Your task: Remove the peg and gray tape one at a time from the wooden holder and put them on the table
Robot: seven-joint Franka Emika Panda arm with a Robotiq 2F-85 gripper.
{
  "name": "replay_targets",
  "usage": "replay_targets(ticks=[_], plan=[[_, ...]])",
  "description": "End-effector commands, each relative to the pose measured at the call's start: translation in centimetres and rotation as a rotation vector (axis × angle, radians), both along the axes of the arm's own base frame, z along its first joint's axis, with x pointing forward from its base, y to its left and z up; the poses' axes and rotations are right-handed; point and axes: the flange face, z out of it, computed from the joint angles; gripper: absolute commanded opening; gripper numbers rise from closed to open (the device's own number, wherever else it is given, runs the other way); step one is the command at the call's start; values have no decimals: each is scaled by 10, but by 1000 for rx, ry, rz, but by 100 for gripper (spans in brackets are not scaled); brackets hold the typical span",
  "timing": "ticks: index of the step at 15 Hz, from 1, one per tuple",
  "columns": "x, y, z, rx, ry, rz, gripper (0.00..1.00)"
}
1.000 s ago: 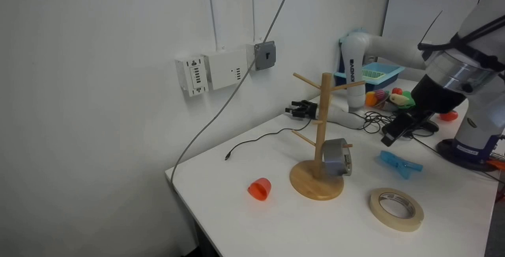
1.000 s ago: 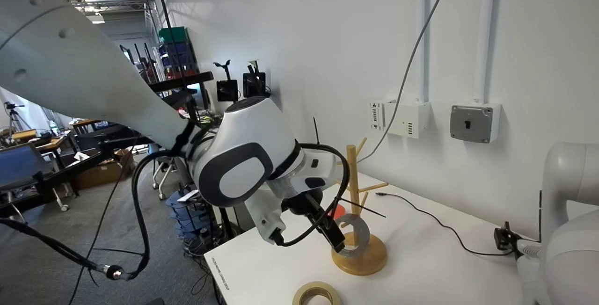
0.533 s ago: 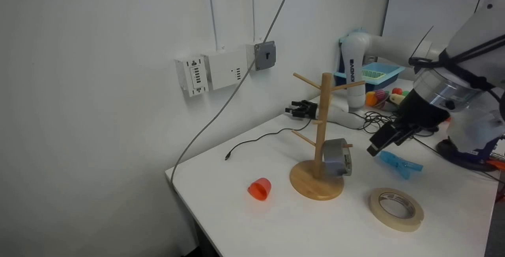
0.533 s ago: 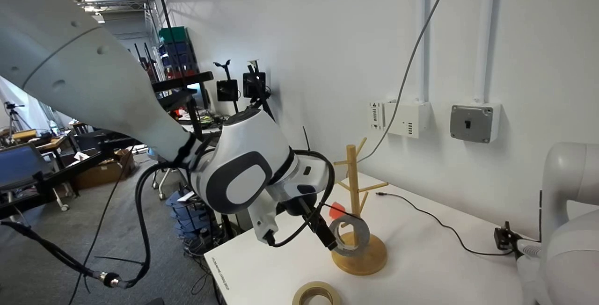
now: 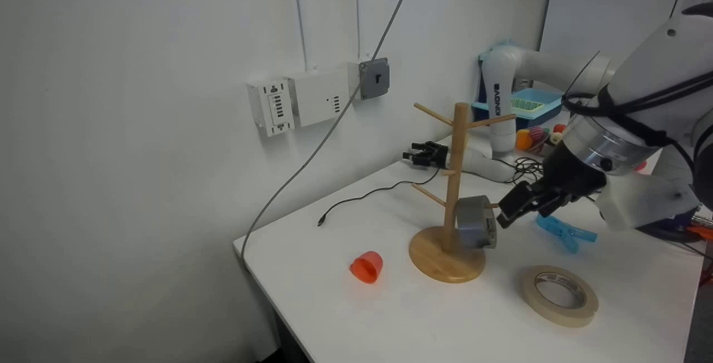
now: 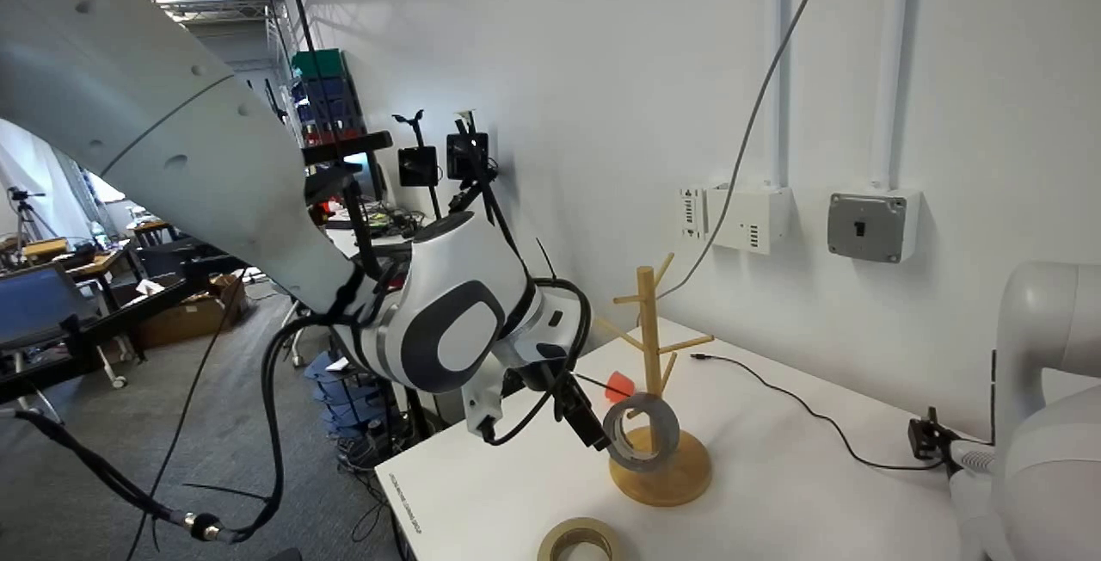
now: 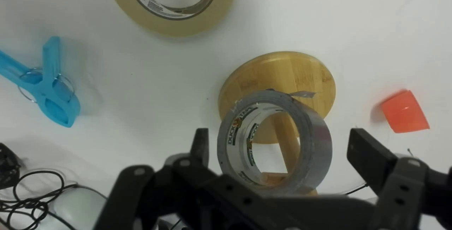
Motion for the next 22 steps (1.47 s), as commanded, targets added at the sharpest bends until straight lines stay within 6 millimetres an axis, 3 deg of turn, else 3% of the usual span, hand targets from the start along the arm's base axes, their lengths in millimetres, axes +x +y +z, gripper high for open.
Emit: replay_targets(ticks=[1, 8, 20, 21, 22], plan=[[17, 11, -10, 16, -22, -36, 100], [42, 36, -27, 33, -25, -31, 100], [74, 43, -42, 15, -44, -4, 100], [75, 44, -43, 14, -45, -3, 92], [76, 44, -43, 15, -46, -3, 74]])
